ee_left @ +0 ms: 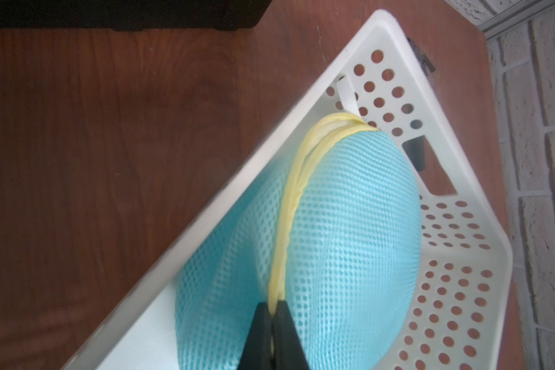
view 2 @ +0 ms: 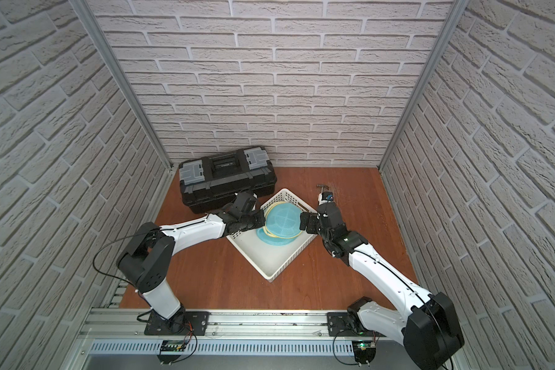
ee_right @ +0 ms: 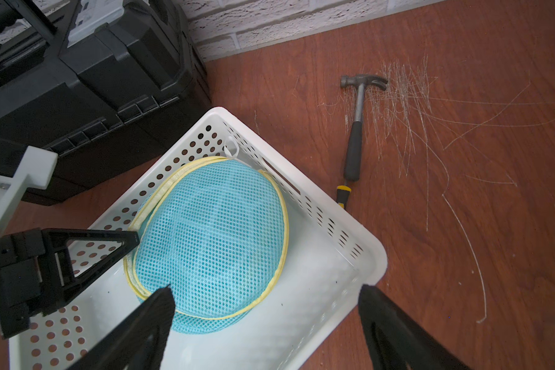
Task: Turn the laundry bag inside out
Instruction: Pick up the laundry bag and place it in the bin.
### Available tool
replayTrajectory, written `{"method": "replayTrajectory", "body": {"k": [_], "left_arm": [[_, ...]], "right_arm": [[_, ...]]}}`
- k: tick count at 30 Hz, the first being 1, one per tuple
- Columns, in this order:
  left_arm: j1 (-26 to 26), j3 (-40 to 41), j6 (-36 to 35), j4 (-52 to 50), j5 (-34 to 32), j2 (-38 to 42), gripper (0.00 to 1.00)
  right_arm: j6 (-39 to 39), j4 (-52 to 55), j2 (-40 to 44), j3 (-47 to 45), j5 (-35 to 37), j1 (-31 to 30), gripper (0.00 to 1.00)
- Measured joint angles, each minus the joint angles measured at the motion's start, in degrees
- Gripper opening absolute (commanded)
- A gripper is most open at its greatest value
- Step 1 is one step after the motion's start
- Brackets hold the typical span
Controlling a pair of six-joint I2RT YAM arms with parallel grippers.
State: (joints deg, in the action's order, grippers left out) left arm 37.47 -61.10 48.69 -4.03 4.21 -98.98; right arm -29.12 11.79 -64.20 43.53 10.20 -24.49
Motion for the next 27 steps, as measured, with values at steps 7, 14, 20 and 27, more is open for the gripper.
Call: {"method": "replayTrajectory", "body": {"k": [7, 14, 20, 27], "left_arm": [[0.0, 2.0, 0.0, 3.2, 1.3, 3.2, 0.00], [0.0, 2.3, 1.5, 7.9, 3.1, 10.8, 0.00], [0.0, 2.3, 3.9, 9.9, 5.2, 11.2, 0.00], [0.0, 2.3, 5.2, 11.4, 6.3, 11.2, 0.00]], "right_arm": [[4.9, -0.5, 0.1, 0.0, 0.0, -2.7, 0.88], [17.3, -4.8, -2.3, 0.5, -1.7, -11.1, 0.88], [22.9, -11.5, -4.5, 0.1, -3.8, -13.5, 0.90], [22.7, -14.7, -8.3, 0.2, -2.3, -15.7, 0.92]]}}
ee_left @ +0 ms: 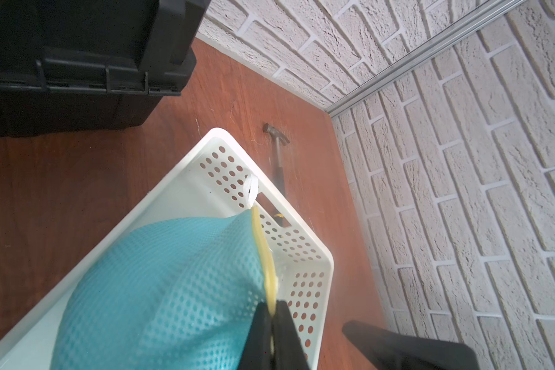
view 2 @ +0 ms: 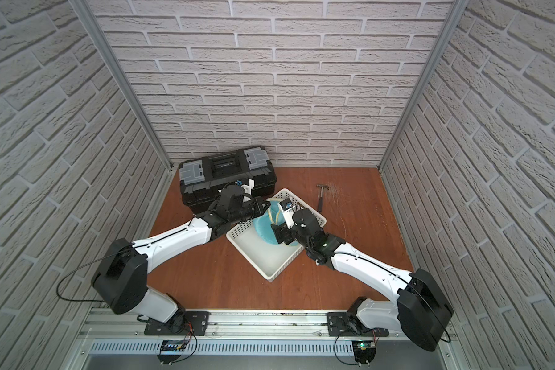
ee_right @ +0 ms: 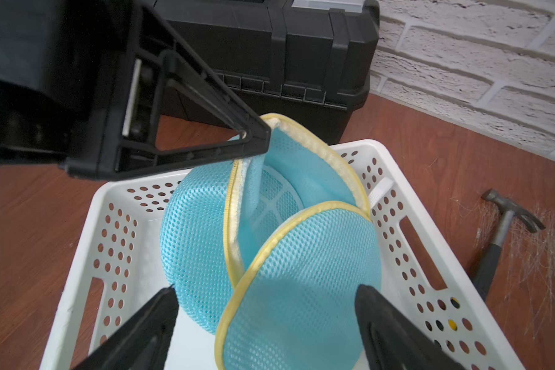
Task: Turn the laundry bag inside out
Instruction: Pick up the laundry bag and place it in the bin.
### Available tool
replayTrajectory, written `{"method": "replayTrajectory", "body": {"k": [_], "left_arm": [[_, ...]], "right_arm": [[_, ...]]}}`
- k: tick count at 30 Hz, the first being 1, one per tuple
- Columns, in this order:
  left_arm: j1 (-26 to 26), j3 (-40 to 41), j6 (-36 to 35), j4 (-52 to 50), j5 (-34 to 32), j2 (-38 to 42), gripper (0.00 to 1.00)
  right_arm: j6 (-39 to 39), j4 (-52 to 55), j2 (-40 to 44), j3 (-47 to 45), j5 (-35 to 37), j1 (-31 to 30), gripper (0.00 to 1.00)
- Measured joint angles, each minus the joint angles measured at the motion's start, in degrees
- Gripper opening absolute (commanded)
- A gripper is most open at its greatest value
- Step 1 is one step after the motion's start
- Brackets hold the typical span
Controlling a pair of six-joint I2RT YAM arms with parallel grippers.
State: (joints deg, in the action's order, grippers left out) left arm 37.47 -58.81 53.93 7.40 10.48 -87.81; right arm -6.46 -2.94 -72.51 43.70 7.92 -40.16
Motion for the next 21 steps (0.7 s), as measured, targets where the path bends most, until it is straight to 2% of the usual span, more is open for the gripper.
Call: {"method": "replayTrajectory", "body": {"k": [8, 11, 16, 21], "left_arm": [[0.0, 0.4, 0.2, 0.5, 0.0, 0.0, 0.00], [0.0, 0.4, 0.2, 0.8, 0.0, 0.0, 0.00], [0.0, 0.4, 0.1, 0.7, 0.0, 0.0, 0.00], [0.0, 0.4, -0.3, 0.7, 0.0, 0.0, 0.00]], "right_arm": [[-0.4, 2.0, -4.0, 0.0, 11.4, -6.6, 0.91], [-0.2, 4.1, -4.3, 0.0, 16.1, -7.8, 0.86], [-0.3, 7.9, -4.5, 0.0, 22.1, -8.2, 0.67], [-0.2, 9.5, -4.5, 0.0, 24.4, -8.0, 0.38]]}}
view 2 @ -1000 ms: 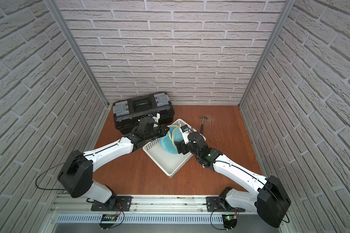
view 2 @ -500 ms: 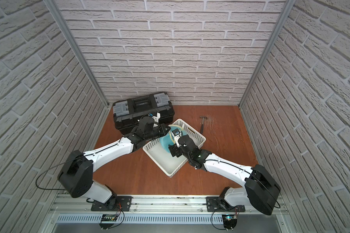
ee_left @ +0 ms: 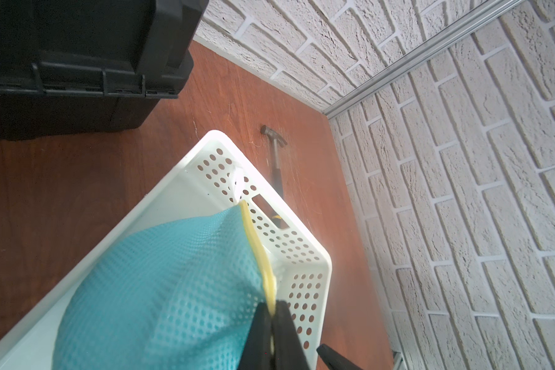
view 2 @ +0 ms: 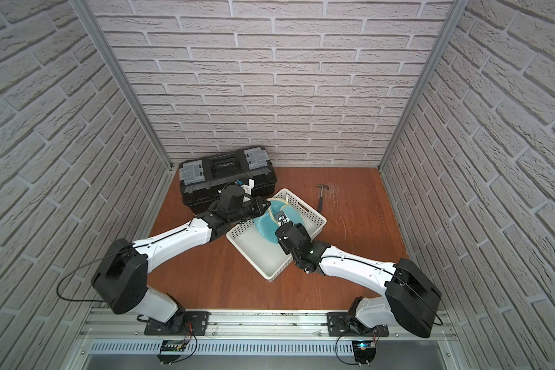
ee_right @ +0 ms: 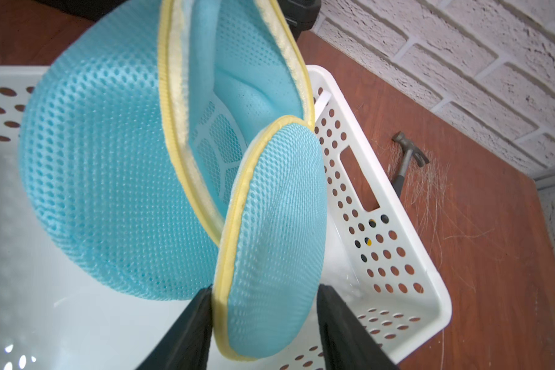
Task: Turn the laundry bag inside out
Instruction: Pick up the laundry bag and place it in the bin.
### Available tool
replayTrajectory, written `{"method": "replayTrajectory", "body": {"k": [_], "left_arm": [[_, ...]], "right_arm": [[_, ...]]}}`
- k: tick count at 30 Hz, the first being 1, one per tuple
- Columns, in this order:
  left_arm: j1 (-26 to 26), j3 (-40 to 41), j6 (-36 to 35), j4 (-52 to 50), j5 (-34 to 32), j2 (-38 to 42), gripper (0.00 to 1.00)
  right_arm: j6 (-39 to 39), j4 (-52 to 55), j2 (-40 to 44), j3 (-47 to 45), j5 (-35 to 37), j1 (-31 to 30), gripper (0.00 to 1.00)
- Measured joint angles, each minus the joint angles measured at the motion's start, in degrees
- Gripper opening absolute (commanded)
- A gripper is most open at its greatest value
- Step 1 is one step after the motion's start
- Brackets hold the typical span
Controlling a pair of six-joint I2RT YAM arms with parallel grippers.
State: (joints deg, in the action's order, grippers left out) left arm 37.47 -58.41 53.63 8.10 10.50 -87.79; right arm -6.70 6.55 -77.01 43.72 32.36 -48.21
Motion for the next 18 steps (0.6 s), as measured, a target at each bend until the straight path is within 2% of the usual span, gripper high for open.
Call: {"method": "replayTrajectory", "body": {"k": [3, 7, 12, 18], "left_arm": [[-0.1, 0.0, -0.7, -0.4, 0.0, 0.2, 0.00], [-0.5, 0.0, -3.3, -1.6, 0.0, 0.7, 0.00], [-1.0, -1.6, -10.3, -5.9, 1.2, 1.5, 0.00], [-2.2, -4.8, -16.7, -11.2, 2.9, 1.6, 0.00]], "right_arm": [[0.1, 0.7, 0.0, 0.3, -0.1, 0.6, 0.19], [0.0, 2.2, 0.4, 1.6, -2.0, 2.6, 0.03], [-0.2, 3.9, 2.7, 3.7, -7.5, 7.7, 0.03], [-1.8, 5.7, 6.3, 6.6, -18.0, 14.8, 0.03]]}}
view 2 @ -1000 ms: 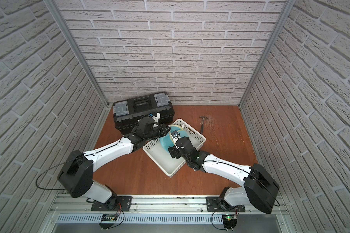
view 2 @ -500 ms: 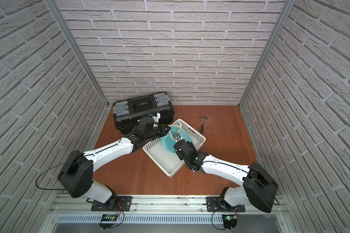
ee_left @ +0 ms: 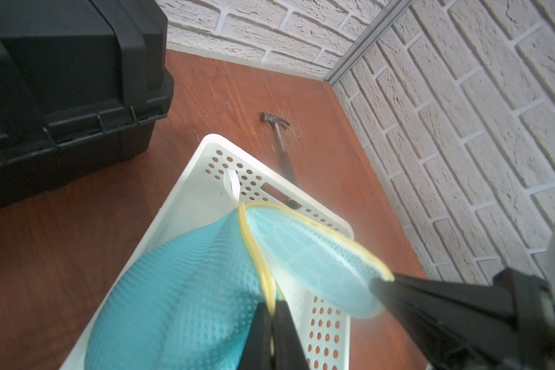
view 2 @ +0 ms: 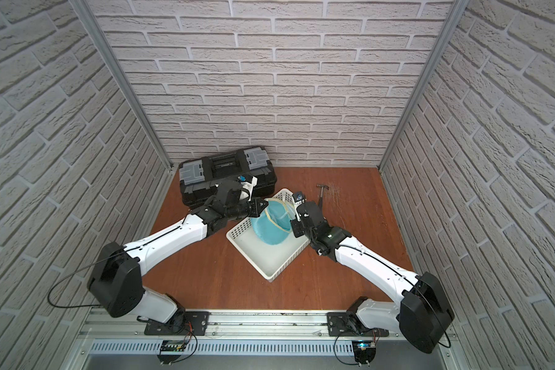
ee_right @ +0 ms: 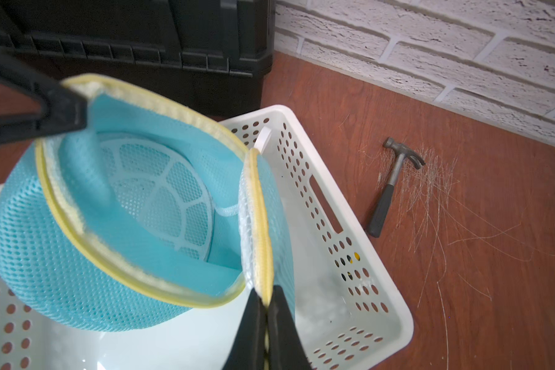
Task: Turn the laundry bag inside out
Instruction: Pick up the laundry bag and place it in the bin.
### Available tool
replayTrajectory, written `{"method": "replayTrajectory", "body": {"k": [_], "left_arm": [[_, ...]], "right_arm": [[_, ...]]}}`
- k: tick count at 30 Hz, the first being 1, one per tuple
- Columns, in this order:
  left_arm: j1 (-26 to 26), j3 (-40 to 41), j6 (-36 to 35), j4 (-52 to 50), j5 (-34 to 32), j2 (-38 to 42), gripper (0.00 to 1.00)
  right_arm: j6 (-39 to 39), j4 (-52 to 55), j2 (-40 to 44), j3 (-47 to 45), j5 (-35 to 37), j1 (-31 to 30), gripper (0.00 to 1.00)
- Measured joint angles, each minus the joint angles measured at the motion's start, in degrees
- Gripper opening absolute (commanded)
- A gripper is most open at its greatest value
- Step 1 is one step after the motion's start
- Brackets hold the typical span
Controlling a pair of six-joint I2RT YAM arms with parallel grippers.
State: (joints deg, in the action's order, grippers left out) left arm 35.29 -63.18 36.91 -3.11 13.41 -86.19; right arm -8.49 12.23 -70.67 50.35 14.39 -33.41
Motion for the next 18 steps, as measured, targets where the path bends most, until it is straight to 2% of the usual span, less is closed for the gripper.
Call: {"method": "replayTrajectory", "body": {"k": [2, 3, 6, 8, 11, 13, 18], "left_arm": [[-0.5, 0.0, 0.0, -0.9, 0.2, 0.0, 0.00], [-0.7, -0.1, 0.3, -1.2, 0.2, -0.1, 0.07], [-0.7, -0.5, 2.8, -2.5, 0.0, -1.2, 0.15], [-0.4, -1.2, 4.7, -3.9, -0.5, -2.8, 0.33], [1.0, -2.4, 7.7, -6.9, -2.8, -5.2, 0.53], [2.4, -3.2, 9.2, -9.6, -4.8, -6.3, 0.63], [4.5, -6.3, 12.6, -17.4, -10.9, -8.1, 0.72]], "right_arm": [[-0.3, 0.5, 0.4, 1.0, -2.5, 0.5, 0.03], [-0.6, 0.5, 0.4, 1.2, -3.4, 0.5, 0.03], [-1.9, 0.6, -0.2, 1.3, -6.1, 0.5, 0.03], [-3.1, 0.5, -1.2, 1.3, -7.4, 0.5, 0.03], [-4.7, 0.5, -2.2, 1.0, -8.7, 0.5, 0.03], [-5.2, 0.5, -2.6, 1.0, -9.4, 0.5, 0.03], [-5.9, 0.5, -2.9, 1.0, -9.7, 0.2, 0.03]]}}
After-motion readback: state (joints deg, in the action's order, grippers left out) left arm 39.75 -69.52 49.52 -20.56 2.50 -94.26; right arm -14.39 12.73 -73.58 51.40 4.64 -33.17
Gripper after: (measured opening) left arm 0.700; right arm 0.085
